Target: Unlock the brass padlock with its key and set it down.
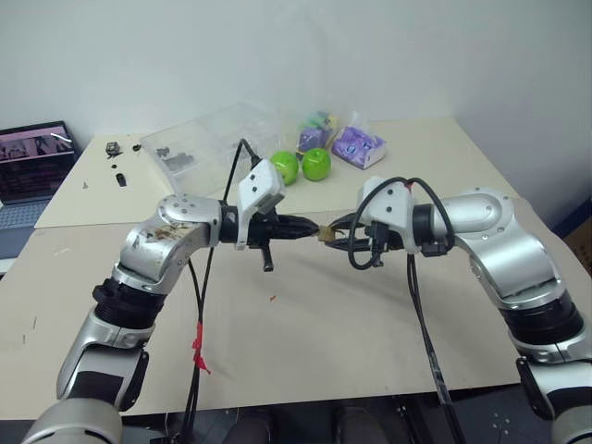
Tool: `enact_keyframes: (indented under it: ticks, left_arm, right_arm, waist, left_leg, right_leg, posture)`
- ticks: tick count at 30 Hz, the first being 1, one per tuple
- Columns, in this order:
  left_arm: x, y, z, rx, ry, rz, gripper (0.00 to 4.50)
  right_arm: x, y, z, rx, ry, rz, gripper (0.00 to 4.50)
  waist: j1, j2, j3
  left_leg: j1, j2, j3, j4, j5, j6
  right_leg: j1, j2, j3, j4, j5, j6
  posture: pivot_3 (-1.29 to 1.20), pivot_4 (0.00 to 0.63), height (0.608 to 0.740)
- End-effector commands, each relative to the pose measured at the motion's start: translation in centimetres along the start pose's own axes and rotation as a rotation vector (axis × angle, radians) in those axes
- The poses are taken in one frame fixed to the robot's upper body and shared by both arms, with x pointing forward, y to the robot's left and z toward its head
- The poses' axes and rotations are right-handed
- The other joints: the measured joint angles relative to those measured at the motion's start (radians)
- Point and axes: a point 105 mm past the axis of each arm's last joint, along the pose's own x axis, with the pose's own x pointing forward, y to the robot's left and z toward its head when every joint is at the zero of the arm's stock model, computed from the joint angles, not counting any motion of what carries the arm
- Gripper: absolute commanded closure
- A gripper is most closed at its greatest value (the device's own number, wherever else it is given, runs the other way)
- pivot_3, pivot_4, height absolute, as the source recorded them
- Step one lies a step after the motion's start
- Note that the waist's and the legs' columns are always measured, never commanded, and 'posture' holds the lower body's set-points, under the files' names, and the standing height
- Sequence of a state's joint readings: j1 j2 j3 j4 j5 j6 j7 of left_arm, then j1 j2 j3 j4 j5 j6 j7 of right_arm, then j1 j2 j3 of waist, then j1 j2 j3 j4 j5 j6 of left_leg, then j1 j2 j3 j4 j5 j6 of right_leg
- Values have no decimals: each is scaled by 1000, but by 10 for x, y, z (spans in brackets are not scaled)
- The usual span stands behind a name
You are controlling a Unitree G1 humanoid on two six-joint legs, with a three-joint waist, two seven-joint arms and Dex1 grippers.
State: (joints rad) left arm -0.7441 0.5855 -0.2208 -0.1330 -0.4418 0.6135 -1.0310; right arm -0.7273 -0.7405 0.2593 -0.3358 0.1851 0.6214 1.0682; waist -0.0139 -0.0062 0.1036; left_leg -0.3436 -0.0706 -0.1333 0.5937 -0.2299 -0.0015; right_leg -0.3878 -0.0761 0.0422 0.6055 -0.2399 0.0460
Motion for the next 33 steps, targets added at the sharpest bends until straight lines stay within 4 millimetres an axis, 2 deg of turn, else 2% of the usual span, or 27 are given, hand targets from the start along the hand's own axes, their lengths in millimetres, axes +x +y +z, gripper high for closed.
enact_keyframes:
  ticks: [1, 4, 6, 9, 12, 15, 16, 21, 22, 33]
  left_arm:
    - [2, -12, 9, 104, -9, -65, 4427]
    - [1, -11, 7, 124, -6, -63, 4427]
    - [0, -8, 0, 53, 12, -46, 4427]
    - [1, 9, -18, -185, 49, 57, 4427]
    - [2, 11, -31, -338, 73, 95, 4427]
    - [4, 3, -27, -505, 36, 54, 3665]
    - [4, 2, -25, -542, 26, 49, 3223]
    - [1, 13, -22, -660, 15, 112, 1615]
    - [0, 16, -21, -691, 6, 121, 1171]
    - [-3, 26, 10, -923, -148, 73, 1171]
  right_arm:
    - [-7, -10, 14, -45, -25, -51, 3588]
    - [-7, -10, 15, -46, -25, -49, 3588]
    - [-7, -10, 15, -47, -25, -47, 3588]
    - [-7, -10, 15, -48, -25, -47, 3588]
    - [-7, -11, 15, -49, -26, -49, 3588]
    - [-7, -10, 14, -48, -22, -49, 3588]
    - [-7, -10, 13, -48, -20, -49, 3588]
    - [-7, -9, 12, -48, -17, -47, 3588]
    - [-7, -9, 11, -48, -17, -47, 3588]
    - [-7, -8, 8, -43, -14, -47, 3588]
  waist:
    - [0, 0, 0]
    - [0, 0, 0]
    - [0, 0, 0]
    - [0, 0, 0]
    - [0, 0, 0]
    - [-3, 0, 0]
    - [-5, 0, 0]
    - [-1, 0, 0]
    - [-1, 0, 0]
    - [1, 0, 0]
  left_leg:
    - [0, 0, 0, 0, 0, 0]
    - [0, 0, 0, 0, 0, 0]
    - [0, 0, 0, 0, 0, 0]
    - [0, 0, 0, 1, 0, 0]
    - [-1, 0, 0, 5, -2, 4]
    - [-1, 0, 0, 5, -2, 4]
    - [-1, 0, 0, 6, -3, 5]
    - [-1, 0, 0, 6, -3, 5]
    - [-1, 0, 0, 6, -3, 4]
    - [-1, 0, -1, 7, -3, 4]
  right_leg:
    - [0, 0, 0, 0, 0, 0]
    - [0, 0, 0, 0, 0, 0]
    - [0, 0, 0, 0, 0, 0]
    - [0, 0, 0, 1, 0, 0]
    - [0, 1, -1, 3, 0, 0]
    - [0, 1, -1, 3, 0, 0]
    - [0, 1, -1, 3, 0, 0]
    - [0, 1, -1, 4, 0, 1]
    - [0, 1, -1, 4, 0, 0]
    - [0, 0, -1, 3, 0, 0]
  posture:
    - [0, 150, 740]
    - [0, 150, 740]
    - [0, 150, 740]
    - [0, 150, 740]
    - [0, 150, 740]
    - [0, 150, 740]
    - [0, 150, 740]
    - [0, 150, 740]
    - [0, 150, 740]
    - [0, 150, 740]
